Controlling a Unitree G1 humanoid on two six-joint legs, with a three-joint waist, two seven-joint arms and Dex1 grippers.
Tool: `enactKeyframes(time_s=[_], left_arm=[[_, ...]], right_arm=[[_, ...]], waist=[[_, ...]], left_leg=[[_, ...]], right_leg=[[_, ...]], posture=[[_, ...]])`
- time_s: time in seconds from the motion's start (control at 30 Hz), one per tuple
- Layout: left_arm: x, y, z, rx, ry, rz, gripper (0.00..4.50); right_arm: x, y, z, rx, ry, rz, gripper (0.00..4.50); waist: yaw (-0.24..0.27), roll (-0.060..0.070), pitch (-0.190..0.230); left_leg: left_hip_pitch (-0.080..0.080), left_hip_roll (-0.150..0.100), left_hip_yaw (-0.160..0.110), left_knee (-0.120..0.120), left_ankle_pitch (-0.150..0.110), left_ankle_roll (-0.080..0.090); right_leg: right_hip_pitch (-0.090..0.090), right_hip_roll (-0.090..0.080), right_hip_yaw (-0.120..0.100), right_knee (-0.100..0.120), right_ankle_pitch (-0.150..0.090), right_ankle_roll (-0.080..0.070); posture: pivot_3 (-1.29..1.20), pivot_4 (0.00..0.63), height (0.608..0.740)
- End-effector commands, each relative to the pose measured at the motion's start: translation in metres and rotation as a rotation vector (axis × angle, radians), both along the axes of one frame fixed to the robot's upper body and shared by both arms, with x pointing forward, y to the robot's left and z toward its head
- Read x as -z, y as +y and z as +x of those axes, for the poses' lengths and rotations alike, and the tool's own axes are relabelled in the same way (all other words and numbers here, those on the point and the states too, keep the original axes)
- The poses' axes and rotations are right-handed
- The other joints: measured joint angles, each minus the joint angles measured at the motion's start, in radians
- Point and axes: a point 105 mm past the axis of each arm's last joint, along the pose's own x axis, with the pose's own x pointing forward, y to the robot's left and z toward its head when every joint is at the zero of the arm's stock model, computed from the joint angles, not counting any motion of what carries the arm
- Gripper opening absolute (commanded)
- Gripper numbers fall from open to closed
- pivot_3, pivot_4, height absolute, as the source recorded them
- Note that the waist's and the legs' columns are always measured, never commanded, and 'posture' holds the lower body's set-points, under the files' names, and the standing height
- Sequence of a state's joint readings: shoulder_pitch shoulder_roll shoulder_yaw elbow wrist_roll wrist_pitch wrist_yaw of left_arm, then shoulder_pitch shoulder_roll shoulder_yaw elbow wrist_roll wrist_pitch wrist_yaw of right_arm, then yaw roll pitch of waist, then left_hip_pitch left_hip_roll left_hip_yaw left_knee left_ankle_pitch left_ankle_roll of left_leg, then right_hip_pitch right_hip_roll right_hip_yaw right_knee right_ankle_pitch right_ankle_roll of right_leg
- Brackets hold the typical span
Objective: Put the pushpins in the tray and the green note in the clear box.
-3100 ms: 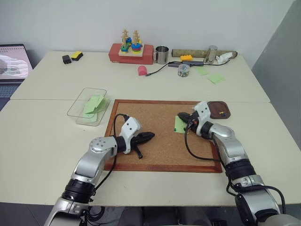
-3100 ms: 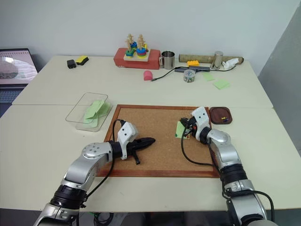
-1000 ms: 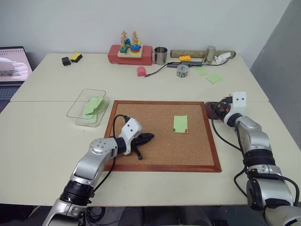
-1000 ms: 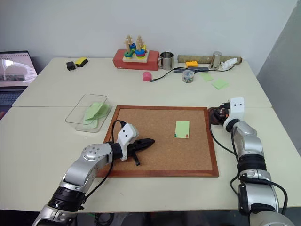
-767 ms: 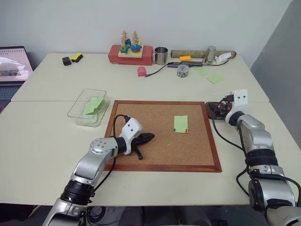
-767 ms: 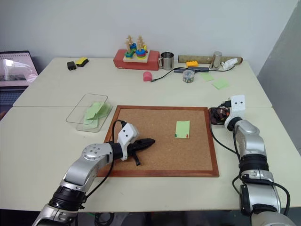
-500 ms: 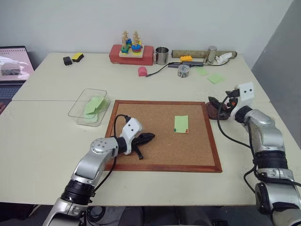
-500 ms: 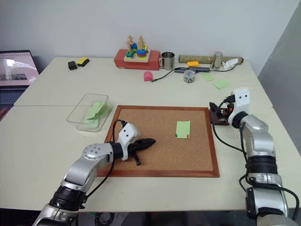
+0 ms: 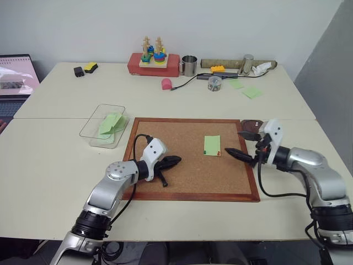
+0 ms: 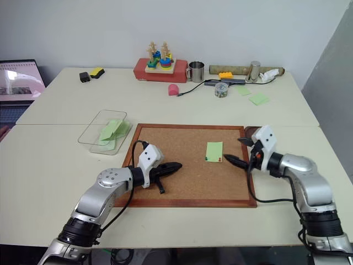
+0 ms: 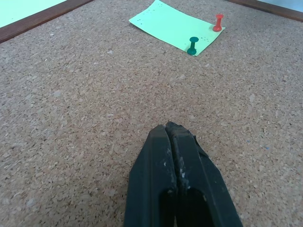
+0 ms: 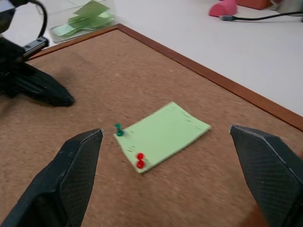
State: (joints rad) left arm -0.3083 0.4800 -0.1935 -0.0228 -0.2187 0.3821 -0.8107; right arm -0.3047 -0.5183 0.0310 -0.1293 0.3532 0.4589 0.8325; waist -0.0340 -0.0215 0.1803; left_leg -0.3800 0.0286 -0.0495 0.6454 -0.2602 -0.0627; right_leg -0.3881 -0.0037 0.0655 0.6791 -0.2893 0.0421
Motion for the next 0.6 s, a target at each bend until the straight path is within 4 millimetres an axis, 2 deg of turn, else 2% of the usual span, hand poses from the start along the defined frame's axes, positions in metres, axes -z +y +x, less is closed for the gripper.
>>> enactKeyframes(time_s=[0.03,0.33,0.6], left_arm=[[0.027,0.003,-0.007,-0.006,0.095,0.058,0.0],[0.027,0.003,-0.008,-0.006,0.094,0.061,0.0],[0.027,0.003,-0.008,-0.002,0.094,0.06,0.0]], right_arm=[[0.004,0.009,0.0,0.002,-0.051,-0.011,4.49],[0.02,0.011,0.001,0.026,-0.04,-0.015,4.49],[0.025,0.014,0.004,0.034,-0.024,0.013,3.0]], waist=[[0.0,0.0,0.0],[0.001,0.0,0.0],[0.001,0.0,0.0]], left_leg=[[0.0,0.0,0.0,0.0,0.0,0.0],[0.0,0.0,0.0,0.0,0.0,0.0],[0.0,0.0,0.0,0.0,0.0,0.0]], right_leg=[[0.0,0.0,0.0,0.0,0.0,0.0],[0.0,0.0,0.0,-0.001,0.0,0.0],[0.0,0.0,0.0,-0.001,0.0,0.0]], posture=[[0.0,0.15,0.74],[0.0,0.15,0.74],[0.0,0.15,0.74]])
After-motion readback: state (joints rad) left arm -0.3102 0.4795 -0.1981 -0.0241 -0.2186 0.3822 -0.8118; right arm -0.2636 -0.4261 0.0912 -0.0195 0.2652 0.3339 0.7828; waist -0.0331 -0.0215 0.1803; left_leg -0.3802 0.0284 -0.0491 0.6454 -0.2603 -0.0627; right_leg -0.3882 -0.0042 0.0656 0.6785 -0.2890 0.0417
